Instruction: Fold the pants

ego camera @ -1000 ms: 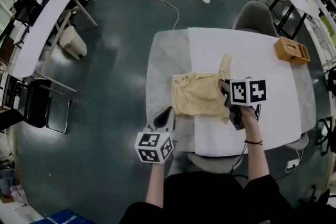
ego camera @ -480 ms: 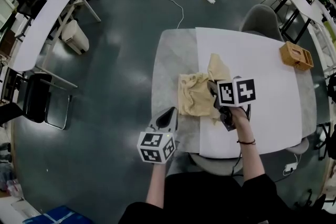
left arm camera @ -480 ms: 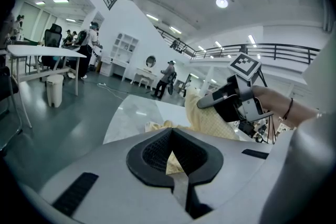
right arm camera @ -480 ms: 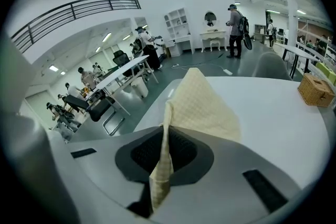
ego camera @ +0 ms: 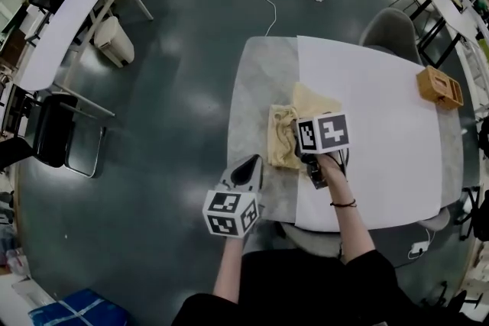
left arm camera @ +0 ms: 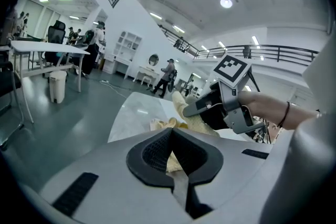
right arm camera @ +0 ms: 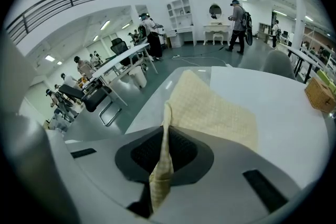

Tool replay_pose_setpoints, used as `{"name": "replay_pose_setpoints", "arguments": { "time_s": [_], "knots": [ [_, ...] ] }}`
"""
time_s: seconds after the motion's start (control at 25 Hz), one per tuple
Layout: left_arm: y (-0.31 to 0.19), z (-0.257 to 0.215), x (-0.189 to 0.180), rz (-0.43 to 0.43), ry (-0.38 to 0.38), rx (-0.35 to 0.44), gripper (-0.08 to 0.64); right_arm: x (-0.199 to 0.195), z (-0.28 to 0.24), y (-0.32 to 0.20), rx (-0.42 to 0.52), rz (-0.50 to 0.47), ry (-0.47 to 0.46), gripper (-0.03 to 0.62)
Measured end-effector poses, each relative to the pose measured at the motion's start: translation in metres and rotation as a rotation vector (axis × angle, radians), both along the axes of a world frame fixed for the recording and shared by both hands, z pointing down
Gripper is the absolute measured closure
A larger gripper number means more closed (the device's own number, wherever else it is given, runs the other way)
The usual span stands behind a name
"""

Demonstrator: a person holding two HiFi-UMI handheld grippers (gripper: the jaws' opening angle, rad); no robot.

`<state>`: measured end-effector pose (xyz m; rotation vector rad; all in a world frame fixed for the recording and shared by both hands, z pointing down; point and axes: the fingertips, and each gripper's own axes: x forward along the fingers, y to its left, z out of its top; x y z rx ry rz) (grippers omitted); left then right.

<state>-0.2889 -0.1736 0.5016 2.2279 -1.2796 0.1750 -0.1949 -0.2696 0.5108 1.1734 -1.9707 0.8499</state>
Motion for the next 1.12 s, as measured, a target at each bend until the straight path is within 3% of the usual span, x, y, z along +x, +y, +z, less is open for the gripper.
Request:
{"name": "replay_pose_setpoints", "arguments": {
  "time_s": [0.36,0.96,1.12],
  "knots": [
    [-0.001,0.008,-0.013,-0.027,0.009,-0.018,0.546,-0.017,0.037,-0.006,-0.043,0.007,0.076,0.568],
    [-0.003,0.010,-0.016,-0.032,0.019,-0.025,0.546,-0.027,0.055,-0.009,-0.050,0.044,0.077,0.566],
    [-0.002,0.010,-0.017,-0.031,0.020,-0.025,0.546,-0.038,0.051,-0.008,-0.032,0.041,0.050,0.480]
  ]
}}
